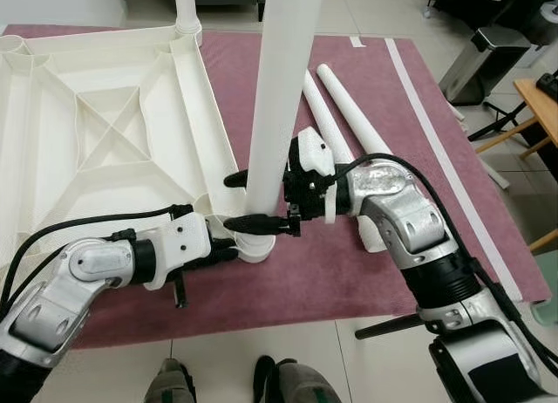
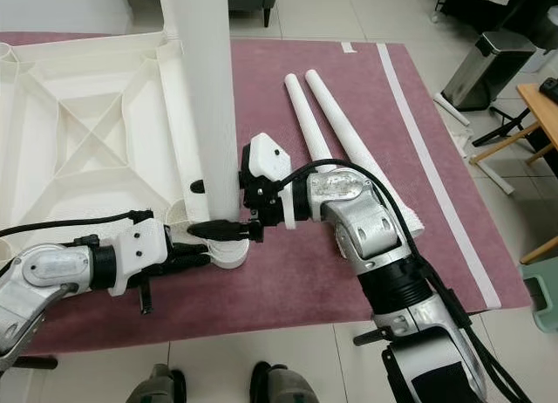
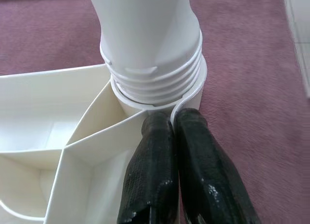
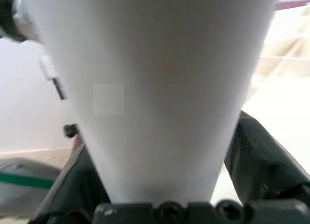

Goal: Building children table

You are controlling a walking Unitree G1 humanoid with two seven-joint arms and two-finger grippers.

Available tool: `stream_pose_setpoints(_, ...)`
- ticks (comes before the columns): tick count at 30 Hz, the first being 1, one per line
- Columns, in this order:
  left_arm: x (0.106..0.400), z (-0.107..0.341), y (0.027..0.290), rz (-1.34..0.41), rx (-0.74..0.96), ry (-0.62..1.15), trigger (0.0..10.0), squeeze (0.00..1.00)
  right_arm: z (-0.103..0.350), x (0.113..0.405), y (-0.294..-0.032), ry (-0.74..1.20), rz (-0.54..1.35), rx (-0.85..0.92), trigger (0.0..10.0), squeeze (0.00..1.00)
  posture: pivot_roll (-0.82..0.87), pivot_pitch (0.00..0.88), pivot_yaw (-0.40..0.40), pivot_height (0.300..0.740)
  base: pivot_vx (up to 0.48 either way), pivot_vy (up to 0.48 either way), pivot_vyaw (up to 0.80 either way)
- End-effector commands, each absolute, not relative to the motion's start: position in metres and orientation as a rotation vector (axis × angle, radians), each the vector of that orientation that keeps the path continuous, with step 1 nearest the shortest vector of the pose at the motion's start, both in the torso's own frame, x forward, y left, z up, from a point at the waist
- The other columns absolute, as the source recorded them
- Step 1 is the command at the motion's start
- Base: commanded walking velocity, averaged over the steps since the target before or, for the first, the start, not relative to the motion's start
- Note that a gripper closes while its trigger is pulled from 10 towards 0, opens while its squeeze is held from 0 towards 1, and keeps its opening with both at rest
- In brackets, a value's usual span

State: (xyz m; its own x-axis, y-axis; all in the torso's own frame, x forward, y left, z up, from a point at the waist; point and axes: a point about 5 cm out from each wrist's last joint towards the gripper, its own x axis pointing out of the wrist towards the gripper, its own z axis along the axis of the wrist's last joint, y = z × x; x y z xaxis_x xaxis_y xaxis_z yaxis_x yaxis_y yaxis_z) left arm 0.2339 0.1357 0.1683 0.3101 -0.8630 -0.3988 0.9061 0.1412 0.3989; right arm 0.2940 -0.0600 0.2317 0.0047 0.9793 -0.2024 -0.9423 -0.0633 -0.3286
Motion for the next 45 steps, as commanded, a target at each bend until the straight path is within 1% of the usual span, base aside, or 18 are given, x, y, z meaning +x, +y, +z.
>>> stream_pose_setpoints(1, 0.217, 0.172, 0.125, -1.469, 0.630, 0.061, 0.0, 0.00, 0.223, 0.292, -0.059, -0.075, 1.600, -0.426, 10.0, 0.00, 0.13, 0.159, -0.071, 0.740, 0.000, 0.000, 0.00)
stream_pose_setpoints(7, 0.218, 0.172, 0.122, -1.460, 0.620, 0.057, 0.0, 0.00, 0.217, 0.291, -0.055, -0.055, 1.640, -0.430, 10.0, 0.00, 0.14, 0.163, -0.075, 0.740, 0.000, 0.000, 0.00)
stream_pose_setpoints(8, 0.221, 0.172, 0.121, -1.440, 0.612, 0.051, 0.0, 0.00, 0.214, 0.291, -0.053, -0.046, 1.641, -0.418, 0.0, 0.00, 0.13, 0.165, -0.075, 0.740, 0.000, 0.000, 0.00)
stream_pose_setpoints(16, 0.230, 0.176, 0.119, -1.383, 0.589, 0.037, 0.0, 0.00, 0.210, 0.296, -0.049, -0.037, 1.569, -0.392, 0.0, 0.00, 0.13, 0.167, -0.071, 0.740, 0.000, 0.000, 0.00)
stream_pose_setpoints(18, 0.236, 0.177, 0.119, -1.350, 0.582, 0.035, 0.0, 0.00, 0.208, 0.301, -0.048, -0.030, 1.498, -0.383, 0.0, 0.00, 0.13, 0.169, -0.069, 0.740, 0.000, 0.000, 0.00)
stream_pose_setpoints(19, 0.248, 0.181, 0.120, -1.289, 0.570, 0.032, 0.0, 0.00, 0.206, 0.310, -0.045, -0.018, 1.349, -0.370, 0.0, 0.00, 0.12, 0.171, -0.060, 0.740, 0.000, 0.000, 0.00)
stream_pose_setpoints(21, 0.248, 0.181, 0.120, -1.289, 0.570, 0.032, 0.0, 0.00, 0.206, 0.310, -0.045, -0.018, 1.349, -0.370, 0.0, 0.00, 0.12, 0.171, -0.060, 0.740, 0.000, 0.000, 0.00)
stream_pose_setpoints(22, 0.258, 0.183, 0.121, -1.239, 0.566, 0.033, 0.0, 0.00, 0.204, 0.317, -0.044, -0.011, 1.223, -0.367, 0.0, 0.00, 0.12, 0.171, -0.060, 0.740, 0.000, 0.000, 0.00)
stream_pose_setpoints(24, 0.258, 0.183, 0.121, -1.239, 0.566, 0.033, 0.0, 0.00, 0.204, 0.317, -0.044, -0.011, 1.223, -0.367, 0.0, 0.00, 0.12, 0.171, -0.060, 0.740, 0.000, 0.000, 0.00)
stream_pose_setpoints(25, 0.267, 0.185, 0.122, -1.189, 0.560, 0.035, 0.0, 0.00, 0.203, 0.323, -0.043, 0.002, 1.118, -0.358, 0.0, 0.00, 0.12, 0.174, -0.055, 0.740, 0.000, 0.000, 0.00)
stream_pose_setpoints(26, 0.267, 0.185, 0.122, -1.189, 0.560, 0.035, 0.0, 0.00, 0.203, 0.323, -0.043, 0.002, 1.118, -0.358, 0.0, 0.00, 0.12, 0.174, -0.055, 0.740, 0.000, 0.000, 0.00)
stream_pose_setpoints(30, 0.293, 0.188, 0.120, -1.072, 0.573, 0.045, 0.0, 0.00, 0.200, 0.341, -0.044, 0.035, 0.851, -0.343, 0.0, 0.00, 0.12, 0.180, -0.048, 0.740, 0.000, 0.000, 0.00)
stream_pose_setpoints(32, 0.293, 0.188, 0.120, -1.072, 0.573, 0.045, 0.0, 0.00, 0.200, 0.341, -0.044, 0.035, 0.851, -0.343, 0.0, 0.00, 0.12, 0.180, -0.048, 0.740, 0.000, 0.000, 0.00)
stream_pose_setpoints(34, 0.311, 0.189, 0.117, -0.987, 0.583, 0.057, 0.0, 0.00, 0.196, 0.352, -0.046, 0.063, 0.680, -0.323, 0.0, 0.00, 0.12, 0.183, -0.047, 0.740, 0.000, 0.000, 0.00)
stream_pose_setpoints(39, 0.332, 0.193, 0.113, -0.895, 0.585, 0.069, 0.0, 0.00, 0.190, 0.357, -0.043, 0.082, 0.519, -0.297, 0.0, 0.00, 0.12, 0.180, -0.042, 0.740, 0.000, 0.000, 0.00)
stream_pose_setpoints(43, 0.337, 0.194, 0.112, -0.893, 0.586, 0.066, 0.0, 0.00, 0.189, 0.354, -0.036, 0.073, 0.522, -0.271, 0.0, 0.00, 0.12, 0.179, -0.042, 0.740, 0.000, 0.000, 0.00)
stream_pose_setpoints(44, 0.335, 0.194, 0.113, -0.905, 0.585, 0.063, 0.0, 0.00, 0.192, 0.350, -0.031, 0.046, 0.564, -0.265, 10.0, 0.00, 0.12, 0.177, -0.040, 0.740, 0.000, 0.000, 0.00)
stream_pose_setpoints(45, 0.335, 0.194, 0.113, -0.905, 0.585, 0.063, 0.0, 0.00, 0.192, 0.350, -0.031, 0.046, 0.564, -0.265, 10.0, 0.00, 0.12, 0.177, -0.040, 0.740, 0.000, 0.000, 0.00)
